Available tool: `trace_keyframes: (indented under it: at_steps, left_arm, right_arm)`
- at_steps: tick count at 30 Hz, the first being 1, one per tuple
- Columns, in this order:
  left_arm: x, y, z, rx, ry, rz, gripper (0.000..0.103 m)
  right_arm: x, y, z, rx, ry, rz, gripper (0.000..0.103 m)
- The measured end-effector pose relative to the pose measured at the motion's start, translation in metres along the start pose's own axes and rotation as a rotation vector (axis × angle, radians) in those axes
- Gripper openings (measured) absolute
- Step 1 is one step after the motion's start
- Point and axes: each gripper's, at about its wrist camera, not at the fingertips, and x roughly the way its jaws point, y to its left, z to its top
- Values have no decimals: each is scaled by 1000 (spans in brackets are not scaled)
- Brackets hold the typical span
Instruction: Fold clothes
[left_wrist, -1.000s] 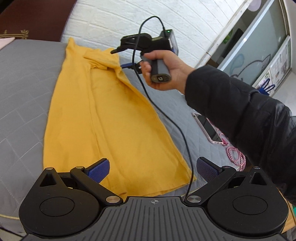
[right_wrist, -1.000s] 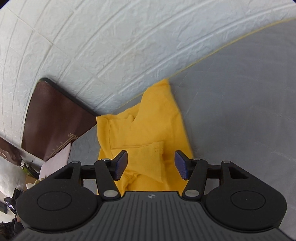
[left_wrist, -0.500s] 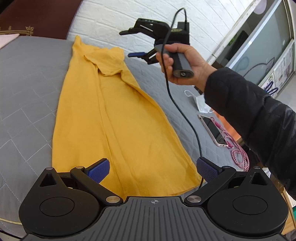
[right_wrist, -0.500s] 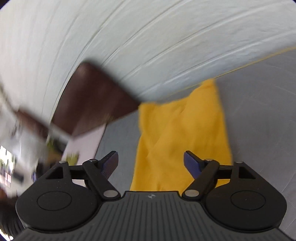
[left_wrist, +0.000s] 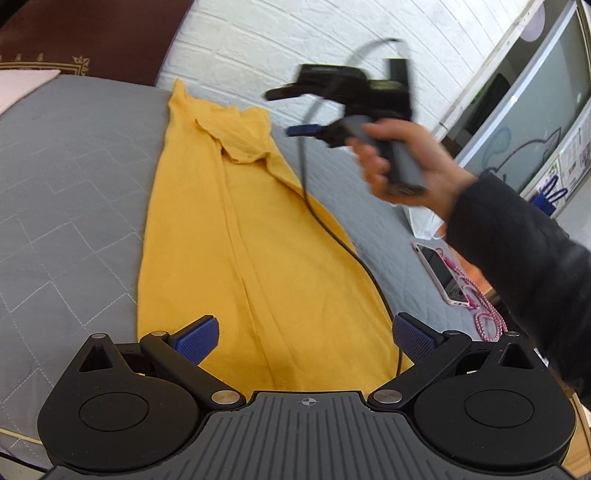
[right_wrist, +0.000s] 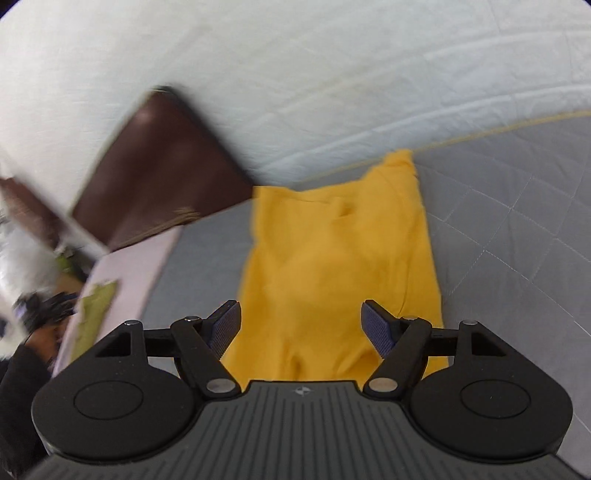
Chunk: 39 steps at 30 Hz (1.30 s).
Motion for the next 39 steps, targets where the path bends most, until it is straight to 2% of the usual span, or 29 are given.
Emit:
trace_keyframes:
  at_steps: [4, 7, 9, 10, 11, 14, 18, 20, 23, 25, 26, 27, 29, 30, 32, 35, 39]
  left_arm:
    - [-4, -5, -1, 12, -27, -12, 103]
    - [-8, -11, -4, 23, -45, -17, 103]
    - [-11, -15, -6, 29, -51, -17, 103]
    - [-12, -17, -7, 32, -54, -19, 103]
    - [-14, -20, -9, 34, -56, -22, 103]
    - [-19, -27, -15, 55, -61, -21, 103]
    - [-31, -31, -25, 72, -64, -6, 103]
    - [-37, -30, -29, 71, -66, 2, 103]
    - [-43, -27, -33, 60, -66, 9, 103]
    - [-45, -26, -35, 55, -67, 11, 103]
    - [-46, -26, -35, 55, -70, 11, 103]
    - [-47, -26, -35, 56, -72, 10, 103]
    - [-49, -25, -35, 58, -78, 8, 103]
    - [-51, -24, -36, 57, -80, 9, 103]
    - [-52, -22, -35, 53, -84, 18, 103]
    - [-56, -16, -33, 44, -95, 33, 103]
    - [-70, -4, -25, 27, -144, 69, 103]
  right_arm:
    - [-95, 18, -52, -48, -68, 144, 77]
    - [-179, 32, -102, -89, -187, 262, 77]
    - [-227, 37, -135, -105, -273, 315, 85]
    - [-244, 37, -150, -98, -298, 308, 87]
    - [-250, 32, -163, -67, -286, 257, 88]
    - [-237, 1, -198, 92, -171, 93, 87]
    - [-194, -53, -240, 354, -30, 7, 71]
    - [-189, -57, -251, 384, -60, -4, 64]
    - [-184, -48, -252, 380, -76, -1, 66]
    - [-173, -40, -252, 347, -57, -3, 62]
    - [-168, -36, -250, 326, -49, -17, 53]
    - [-165, -34, -249, 323, -39, -26, 35]
    - [-159, -33, -250, 334, -22, -33, 11]
    - [-157, -32, -251, 333, -18, -35, 11]
    - [-158, -23, -252, 297, -27, -46, 10]
    - [-165, 9, -248, 161, -63, -92, 9]
    - [-147, 93, -252, -276, -81, -237, 9]
